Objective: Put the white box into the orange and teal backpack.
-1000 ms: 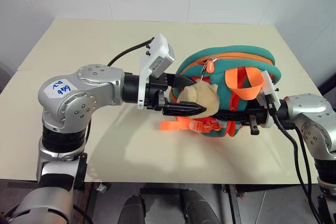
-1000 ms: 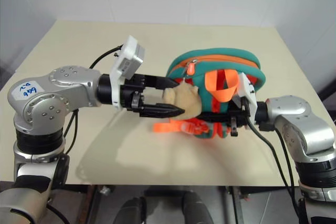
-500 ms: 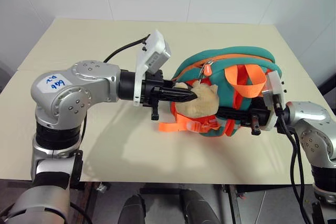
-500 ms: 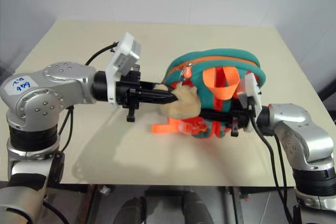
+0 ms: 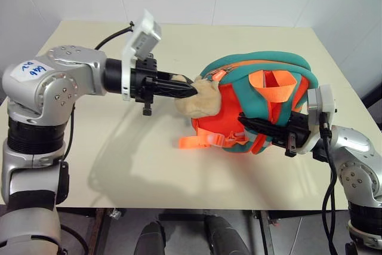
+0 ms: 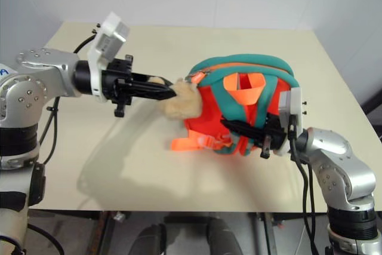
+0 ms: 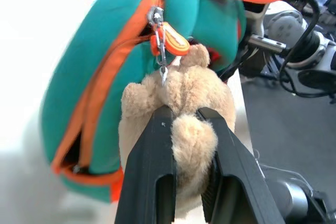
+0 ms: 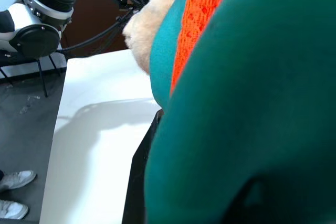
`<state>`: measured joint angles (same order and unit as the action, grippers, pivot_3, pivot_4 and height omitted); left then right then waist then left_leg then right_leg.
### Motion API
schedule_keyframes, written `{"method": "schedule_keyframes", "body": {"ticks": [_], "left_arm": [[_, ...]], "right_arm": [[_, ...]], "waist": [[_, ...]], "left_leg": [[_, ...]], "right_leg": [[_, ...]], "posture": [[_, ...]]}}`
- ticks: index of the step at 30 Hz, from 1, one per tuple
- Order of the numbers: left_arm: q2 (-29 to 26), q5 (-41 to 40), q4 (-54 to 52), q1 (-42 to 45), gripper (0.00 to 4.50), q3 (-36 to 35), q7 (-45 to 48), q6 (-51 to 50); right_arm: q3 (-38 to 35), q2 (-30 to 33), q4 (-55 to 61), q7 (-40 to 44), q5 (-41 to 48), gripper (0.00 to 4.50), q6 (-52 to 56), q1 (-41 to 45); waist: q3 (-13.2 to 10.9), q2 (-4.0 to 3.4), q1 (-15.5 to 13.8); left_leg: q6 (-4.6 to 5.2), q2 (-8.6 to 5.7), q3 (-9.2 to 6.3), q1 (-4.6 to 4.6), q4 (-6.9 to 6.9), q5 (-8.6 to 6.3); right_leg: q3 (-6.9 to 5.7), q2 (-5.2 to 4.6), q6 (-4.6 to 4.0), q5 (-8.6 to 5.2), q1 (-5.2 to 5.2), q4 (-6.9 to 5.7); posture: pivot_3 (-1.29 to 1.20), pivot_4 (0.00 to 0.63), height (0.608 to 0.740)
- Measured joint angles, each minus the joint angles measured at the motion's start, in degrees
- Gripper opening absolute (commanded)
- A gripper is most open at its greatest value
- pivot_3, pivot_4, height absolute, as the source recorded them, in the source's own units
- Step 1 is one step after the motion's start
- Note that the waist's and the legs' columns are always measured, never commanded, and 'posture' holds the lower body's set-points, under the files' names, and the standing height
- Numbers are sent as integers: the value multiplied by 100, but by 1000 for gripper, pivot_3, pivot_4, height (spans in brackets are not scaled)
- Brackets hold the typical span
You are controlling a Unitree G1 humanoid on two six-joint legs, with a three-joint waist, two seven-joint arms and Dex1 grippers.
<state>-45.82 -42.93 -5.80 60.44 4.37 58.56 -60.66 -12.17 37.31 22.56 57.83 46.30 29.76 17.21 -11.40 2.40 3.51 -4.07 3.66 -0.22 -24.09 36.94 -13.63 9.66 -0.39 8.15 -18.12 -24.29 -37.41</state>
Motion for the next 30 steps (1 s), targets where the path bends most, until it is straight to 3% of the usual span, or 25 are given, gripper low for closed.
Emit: {"method": "schedule_keyframes", "body": {"ticks": [20, 30], "left_arm": [[-200, 1808, 2556, 477, 232, 1018, 1926, 1644], [492, 2689, 3835, 382, 232, 1486, 2123, 2424]], "right_arm": [[-181, 8, 195, -117, 171, 0, 0, -219], [-179, 43, 165, -96, 183, 0, 8, -178]], "waist": [[0, -1, -9], [0, 0, -17]], "left_leg": [[1, 1, 3, -4, -10, 0], [1, 1, 3, -5, -5, -1]], "right_leg": [[0, 1, -8, -6, -10, -2], [0, 1, -8, -6, -10, -4]], "posture": [[0, 150, 740], [0, 150, 740]]}}
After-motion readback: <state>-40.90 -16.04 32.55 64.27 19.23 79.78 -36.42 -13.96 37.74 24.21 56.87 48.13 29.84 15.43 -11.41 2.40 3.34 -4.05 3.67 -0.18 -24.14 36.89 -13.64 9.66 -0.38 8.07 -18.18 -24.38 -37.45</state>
